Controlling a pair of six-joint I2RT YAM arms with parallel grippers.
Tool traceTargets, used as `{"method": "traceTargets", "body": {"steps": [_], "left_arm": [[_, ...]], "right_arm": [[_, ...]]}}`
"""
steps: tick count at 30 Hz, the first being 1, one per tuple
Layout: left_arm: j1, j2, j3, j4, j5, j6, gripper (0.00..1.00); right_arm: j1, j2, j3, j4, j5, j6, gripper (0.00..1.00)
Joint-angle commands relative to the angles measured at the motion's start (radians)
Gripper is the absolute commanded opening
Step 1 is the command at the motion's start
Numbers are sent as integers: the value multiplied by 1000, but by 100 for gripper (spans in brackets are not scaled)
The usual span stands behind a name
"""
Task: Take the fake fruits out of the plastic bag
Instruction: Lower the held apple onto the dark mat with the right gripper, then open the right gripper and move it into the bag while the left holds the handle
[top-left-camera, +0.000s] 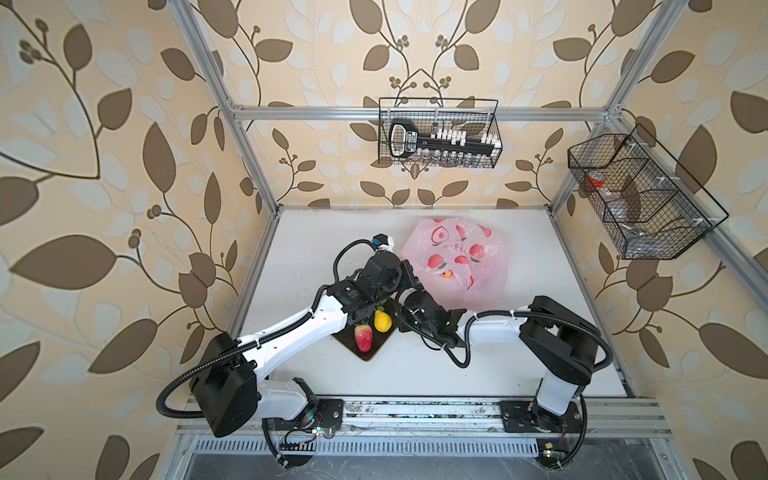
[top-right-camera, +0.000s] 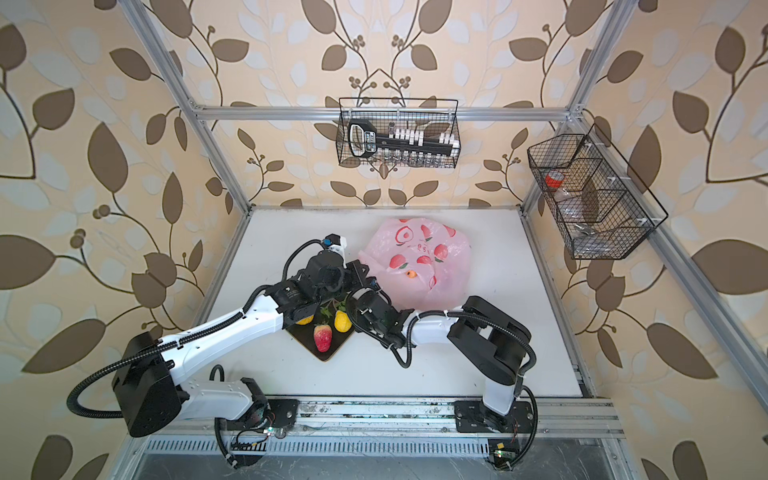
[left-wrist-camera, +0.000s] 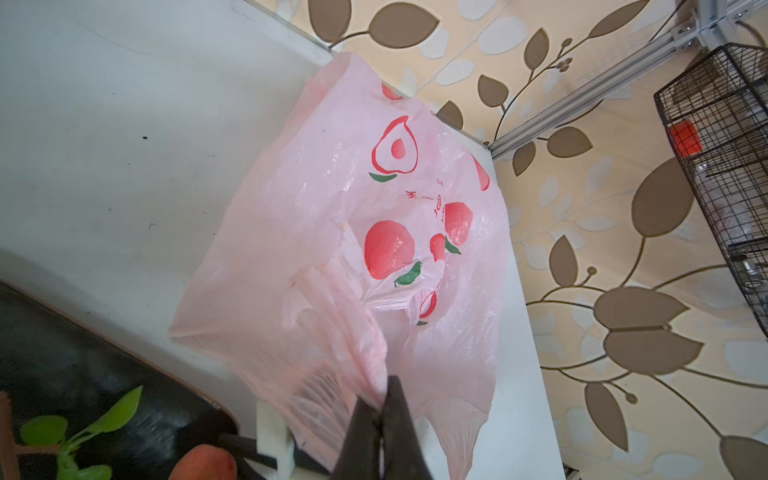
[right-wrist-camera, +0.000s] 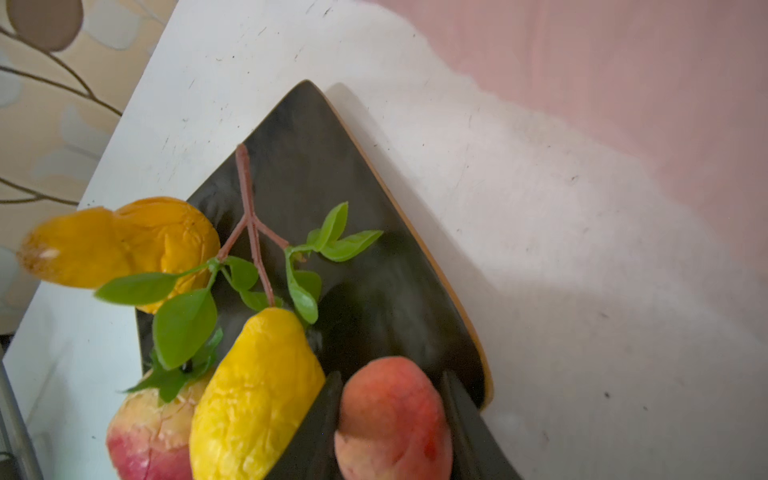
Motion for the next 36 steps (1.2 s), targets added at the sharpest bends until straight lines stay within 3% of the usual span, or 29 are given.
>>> {"method": "traceTargets", "body": {"steps": [1,5,10,22,28,32,36], "left_arm": [[5,-26,20,-28,13,9,0],[11,-31,13,-24,18,8,0],[12,-29,12,-21,27,8,0],[13,-22,8,-12,48,-3,0],[12,-11,-12,27,77,-30,0],[11,0,-10,50,125,-35,0],[4,1,-21,76,146,-35,0]], "right_arm": [[-7,21,37,78,-28,14,45],[-11,2,18,101,-56,11,57],[-11,-107,-40,100,-76,-7,61],[-12,-620,-355,-125,-112,-35,53],[-23,-873,-433,-302,-7,-1,49],[-100,-933,-401,-360,42,19,49],[-227,-858,-347,-305,15,40,50]]}}
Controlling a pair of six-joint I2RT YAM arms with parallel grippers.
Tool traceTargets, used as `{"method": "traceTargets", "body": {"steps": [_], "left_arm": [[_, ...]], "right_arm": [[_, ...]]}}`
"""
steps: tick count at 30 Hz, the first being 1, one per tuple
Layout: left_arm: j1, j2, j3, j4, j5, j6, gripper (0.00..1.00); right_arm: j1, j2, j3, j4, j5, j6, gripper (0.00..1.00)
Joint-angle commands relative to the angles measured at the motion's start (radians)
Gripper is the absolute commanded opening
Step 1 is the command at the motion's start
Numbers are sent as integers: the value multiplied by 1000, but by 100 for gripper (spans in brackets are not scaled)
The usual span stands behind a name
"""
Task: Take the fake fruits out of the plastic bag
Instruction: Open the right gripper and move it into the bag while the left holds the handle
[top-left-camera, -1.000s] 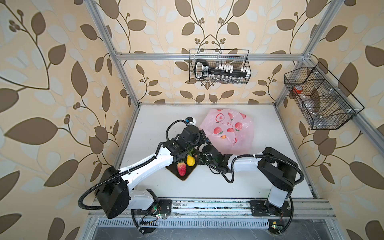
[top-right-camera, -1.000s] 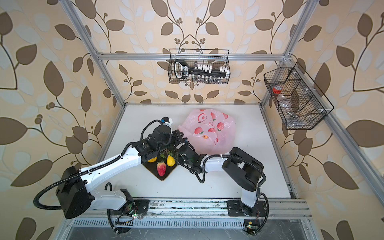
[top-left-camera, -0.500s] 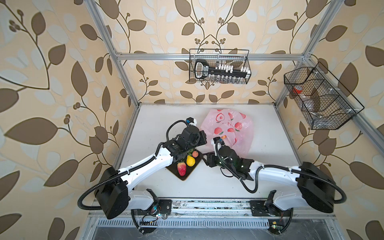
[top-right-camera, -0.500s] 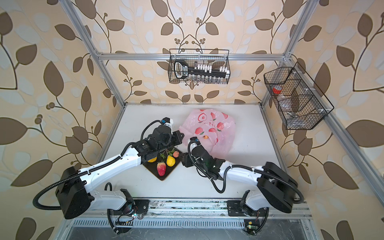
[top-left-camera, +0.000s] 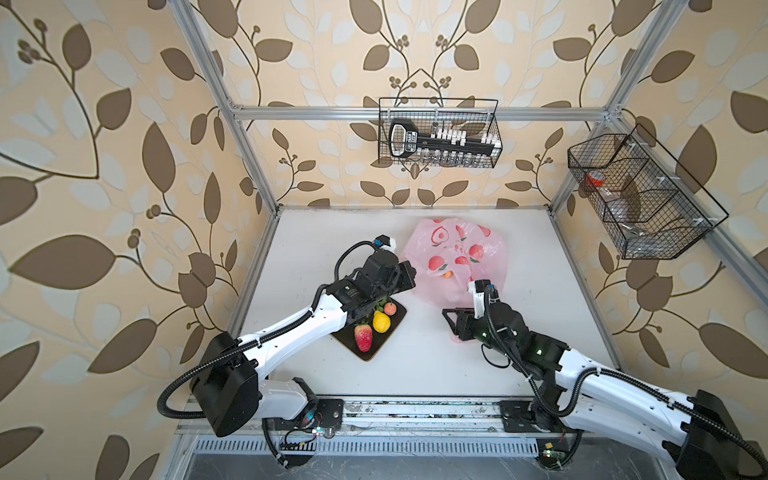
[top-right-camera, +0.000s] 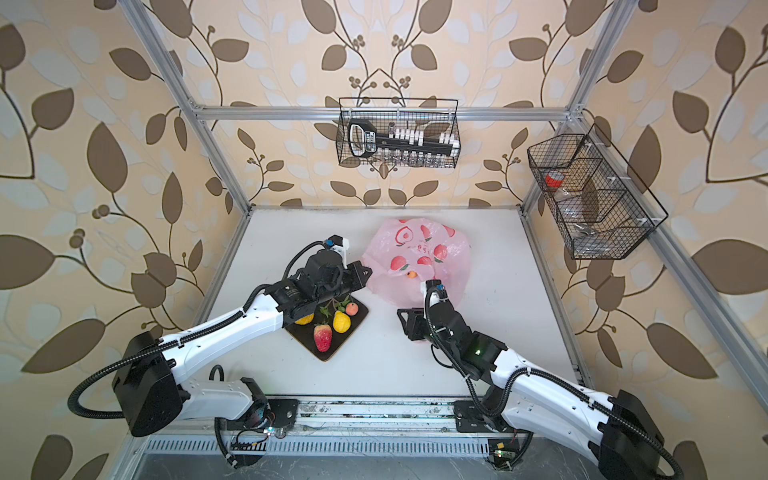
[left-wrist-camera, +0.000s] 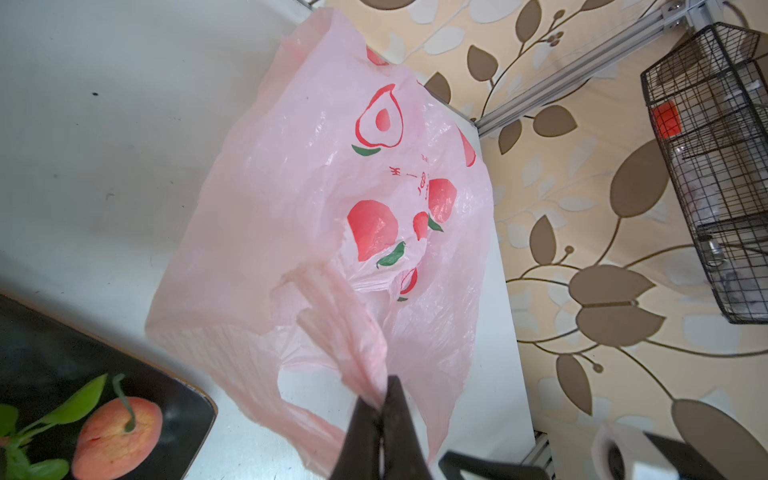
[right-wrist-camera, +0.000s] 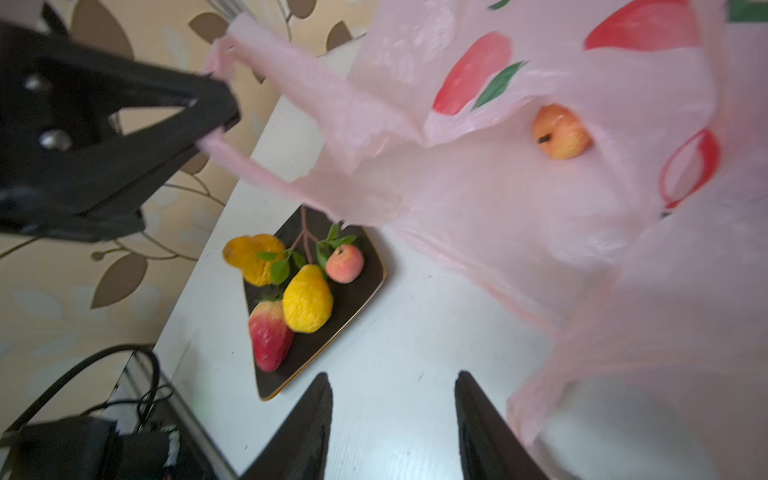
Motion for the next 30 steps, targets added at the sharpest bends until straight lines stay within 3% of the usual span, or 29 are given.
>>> {"method": "traceTargets", "body": {"steps": [1,6,14,22,30], "left_arm": [[-11,-2,-12,54,36,-6,0],[-27,-1,-5,53,47,-6,0],[-73,-5,30,56,70,-6,0],[-112,5,63,54,75,5,0],[-133,-3,70,52,69,0,0]], "right_arm": [[-74,78,63,31,-6,32,50],[-176,301,123,144,-64,76,54],[-200,583,214,256,-47,109,61],[-269,749,305,256,-15,87,72],[-321,813,353,236,1,48,77]]}}
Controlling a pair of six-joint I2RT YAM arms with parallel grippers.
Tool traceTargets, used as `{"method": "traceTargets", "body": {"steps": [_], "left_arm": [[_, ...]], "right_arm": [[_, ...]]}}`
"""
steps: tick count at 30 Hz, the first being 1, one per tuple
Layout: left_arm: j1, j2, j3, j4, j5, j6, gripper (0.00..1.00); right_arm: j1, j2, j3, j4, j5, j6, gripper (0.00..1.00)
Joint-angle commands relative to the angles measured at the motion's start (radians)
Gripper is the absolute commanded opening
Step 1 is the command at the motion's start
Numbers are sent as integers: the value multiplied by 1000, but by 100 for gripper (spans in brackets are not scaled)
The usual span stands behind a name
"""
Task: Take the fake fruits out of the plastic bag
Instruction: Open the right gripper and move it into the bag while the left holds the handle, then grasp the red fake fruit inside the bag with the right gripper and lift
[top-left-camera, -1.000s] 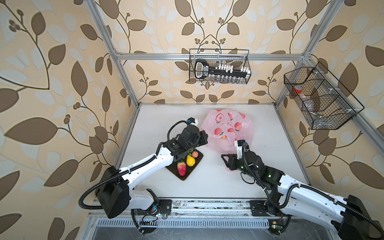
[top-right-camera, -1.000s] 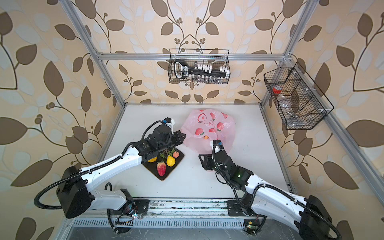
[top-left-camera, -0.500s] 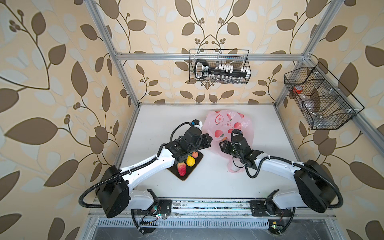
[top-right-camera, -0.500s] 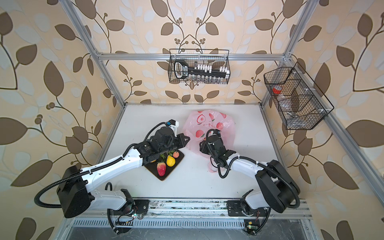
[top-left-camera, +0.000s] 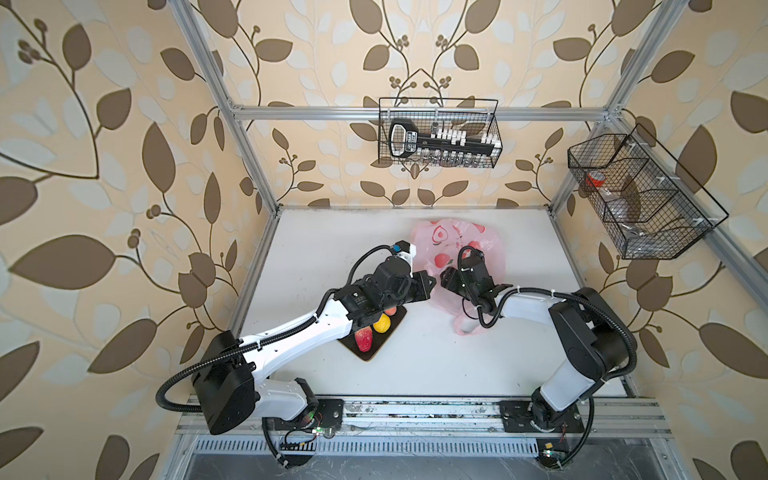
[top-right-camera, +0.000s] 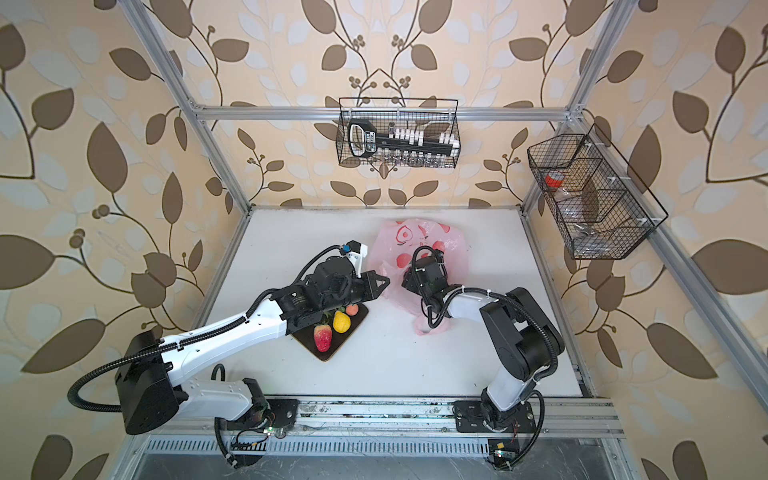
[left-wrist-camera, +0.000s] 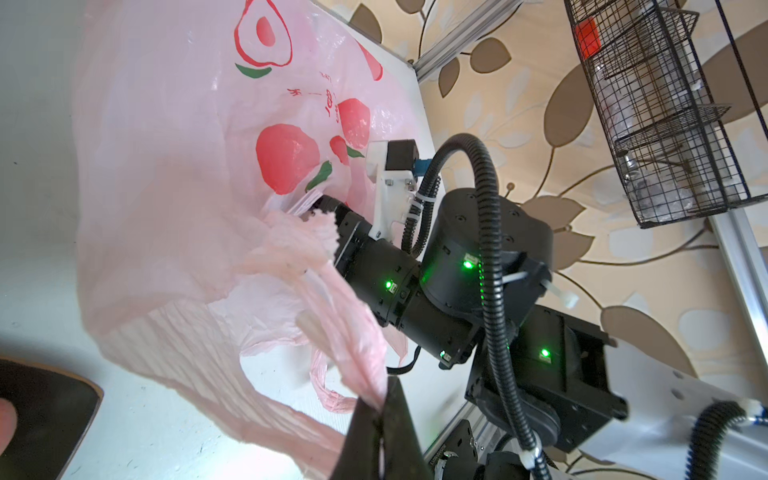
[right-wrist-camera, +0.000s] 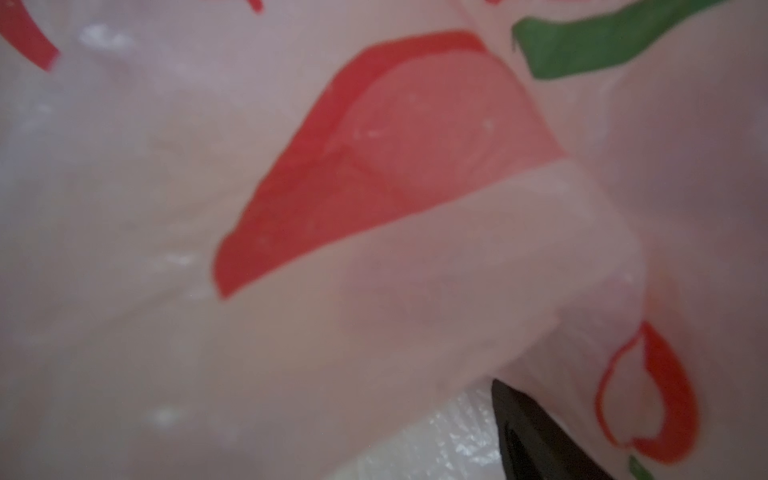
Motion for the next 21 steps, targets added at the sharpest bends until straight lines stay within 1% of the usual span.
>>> {"method": "traceTargets", "body": {"steps": [1,7,10,14,17,21], "left_arm": [[-16,-4,44,29,2,1,0],[-33,2,48,32,4,-2,0],[-42,4,44,34,2,-4,0],[-55,3,37,37,-6,-4,0],[-56,-2,31,33,-11,-4,0],[-54,-20,25,0,-57,-4,0]], "right_arm": [[-10,37,40,-9,22,-26,77],[-11,99,96,-23,26,-36,77],[-11,132,130,-49,54,-38,73],[-12,161,163,-78,103,-46,64],[-13,177,174,-79,116,-73,57],[-26,166,167,-77,102,-94,46]]}}
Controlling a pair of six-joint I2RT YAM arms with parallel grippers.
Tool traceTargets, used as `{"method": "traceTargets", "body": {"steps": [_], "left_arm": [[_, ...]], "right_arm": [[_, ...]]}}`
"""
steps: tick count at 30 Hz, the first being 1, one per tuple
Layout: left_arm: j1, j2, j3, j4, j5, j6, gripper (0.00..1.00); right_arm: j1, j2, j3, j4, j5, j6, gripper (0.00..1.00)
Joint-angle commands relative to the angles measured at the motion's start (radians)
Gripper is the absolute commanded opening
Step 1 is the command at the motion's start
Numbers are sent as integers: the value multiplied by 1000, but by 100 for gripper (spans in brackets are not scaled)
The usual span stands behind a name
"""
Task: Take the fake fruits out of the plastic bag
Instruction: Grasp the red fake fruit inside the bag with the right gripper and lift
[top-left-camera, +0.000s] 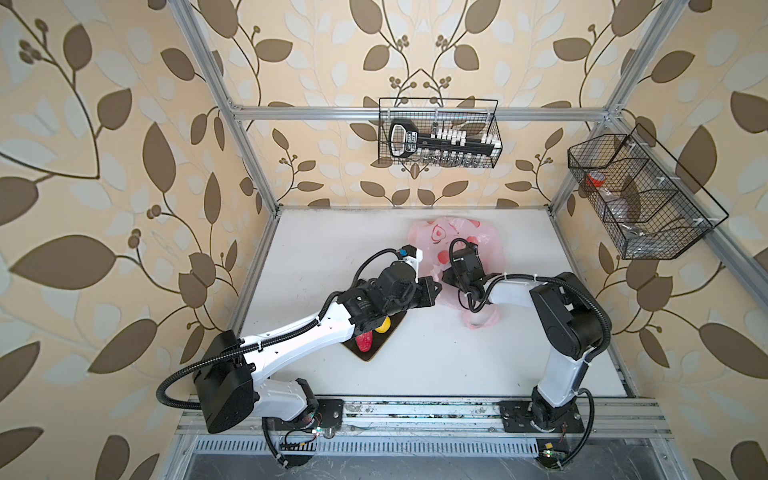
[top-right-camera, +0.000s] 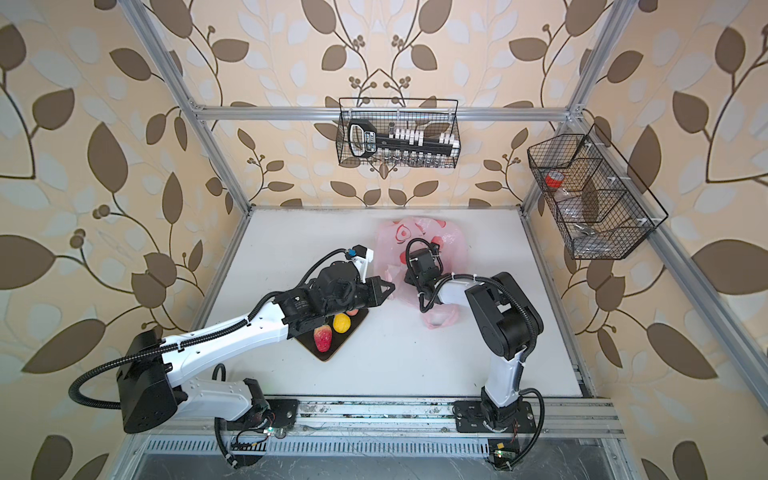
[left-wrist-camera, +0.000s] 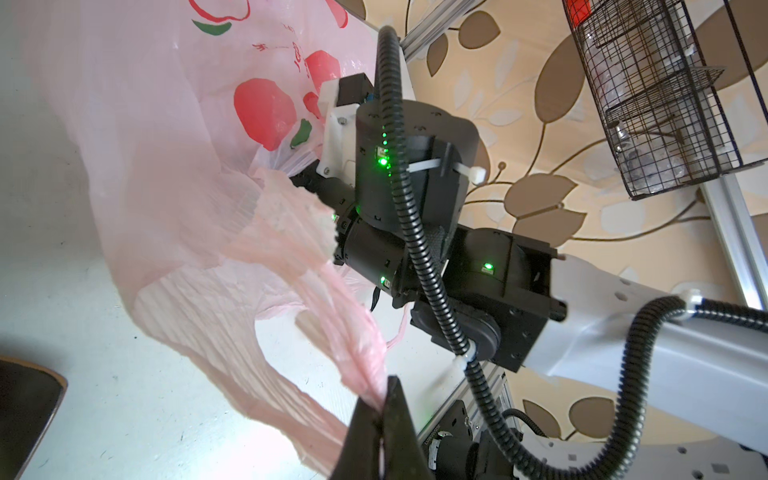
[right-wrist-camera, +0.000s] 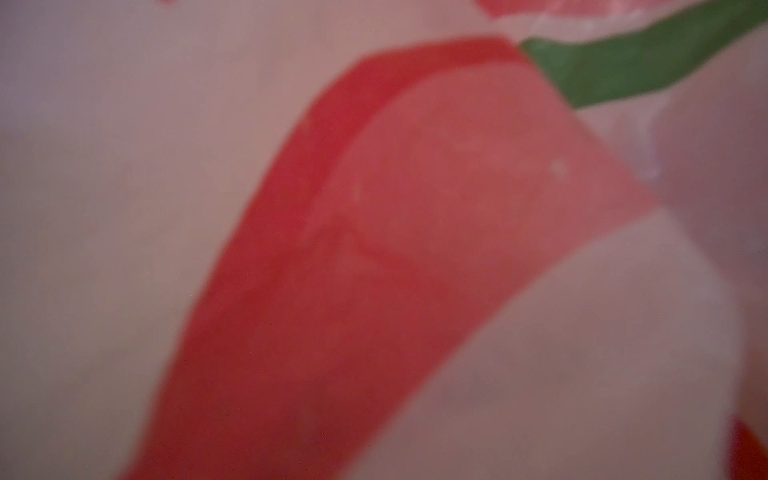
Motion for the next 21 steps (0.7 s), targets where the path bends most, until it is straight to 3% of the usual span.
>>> {"method": "traceTargets", "body": {"steps": [1,8,21], "left_arm": [[-6,-24,23,-3,-56,-2,0],[38,-18,18,-25,-59,-3,0],[88,64,11,15,-50,-3,0]], "right_arm": [[-12,-2,10,-22,18,-26,44],[-11,-166,-102,-15,-76,-35,41],[1,-656,-409,-158,-348,-53,41]]}}
